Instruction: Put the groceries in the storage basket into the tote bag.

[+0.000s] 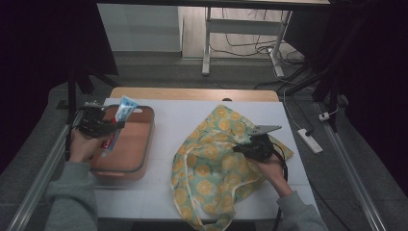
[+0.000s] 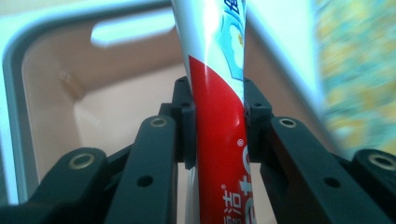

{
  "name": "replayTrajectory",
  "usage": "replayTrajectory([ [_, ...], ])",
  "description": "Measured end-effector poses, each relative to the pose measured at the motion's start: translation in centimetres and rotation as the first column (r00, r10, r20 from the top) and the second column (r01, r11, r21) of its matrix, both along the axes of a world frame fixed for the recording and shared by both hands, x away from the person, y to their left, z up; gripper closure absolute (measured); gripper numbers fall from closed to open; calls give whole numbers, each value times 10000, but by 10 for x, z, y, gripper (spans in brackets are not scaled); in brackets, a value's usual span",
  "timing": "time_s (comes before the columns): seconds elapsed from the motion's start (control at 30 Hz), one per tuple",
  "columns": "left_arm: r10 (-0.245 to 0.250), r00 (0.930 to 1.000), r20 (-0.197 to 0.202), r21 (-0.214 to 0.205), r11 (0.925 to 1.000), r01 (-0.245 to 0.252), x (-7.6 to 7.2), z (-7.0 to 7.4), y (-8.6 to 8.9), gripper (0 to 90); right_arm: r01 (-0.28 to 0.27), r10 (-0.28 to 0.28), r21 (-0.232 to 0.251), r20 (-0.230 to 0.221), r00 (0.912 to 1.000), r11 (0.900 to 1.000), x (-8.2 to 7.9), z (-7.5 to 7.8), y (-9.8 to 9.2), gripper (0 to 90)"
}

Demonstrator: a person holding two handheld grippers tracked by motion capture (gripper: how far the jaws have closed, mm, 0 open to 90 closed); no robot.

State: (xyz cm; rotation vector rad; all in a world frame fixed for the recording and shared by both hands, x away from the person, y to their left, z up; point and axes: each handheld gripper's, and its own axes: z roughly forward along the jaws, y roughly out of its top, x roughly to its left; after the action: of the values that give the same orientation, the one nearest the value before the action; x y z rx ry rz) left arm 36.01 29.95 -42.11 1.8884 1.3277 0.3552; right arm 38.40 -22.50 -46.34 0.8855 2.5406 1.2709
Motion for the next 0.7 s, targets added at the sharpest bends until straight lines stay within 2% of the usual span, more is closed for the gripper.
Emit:
replayTrajectory([
  [0.1,-342,9978,564,-495,9981,370,-11,15,-2,729,11,-11,5,33,10000,10000,0,1,-1,890],
  [0.17,-712,9938,849,-833,9934,782,-17,23,-6,729,50,-51,90,64,10000,9999,0,2,-1,890],
  [0.27,-1376,9839,1138,-1038,9833,1495,-23,30,-18,729,46,-48,135,141,9999,9999,-1,4,-1,890],
  [0.4,-2010,9669,1573,-1234,9674,2212,-25,33,-37,729,74,-78,190,198,9998,9998,0,5,0,890],
  [0.47,-2405,9579,1567,-1239,9574,2607,-24,32,-46,729,67,-71,185,207,9998,9998,0,5,-1,890],
  [0.57,-2689,9503,1568,-1337,9476,2902,-22,29,-59,730,88,-93,239,211,9997,9997,0,6,-1,890],
  [0.7,-3186,9363,1480,-1270,9327,3375,-22,27,-72,731,129,-137,260,315,9994,9996,0,7,-2,890],
])
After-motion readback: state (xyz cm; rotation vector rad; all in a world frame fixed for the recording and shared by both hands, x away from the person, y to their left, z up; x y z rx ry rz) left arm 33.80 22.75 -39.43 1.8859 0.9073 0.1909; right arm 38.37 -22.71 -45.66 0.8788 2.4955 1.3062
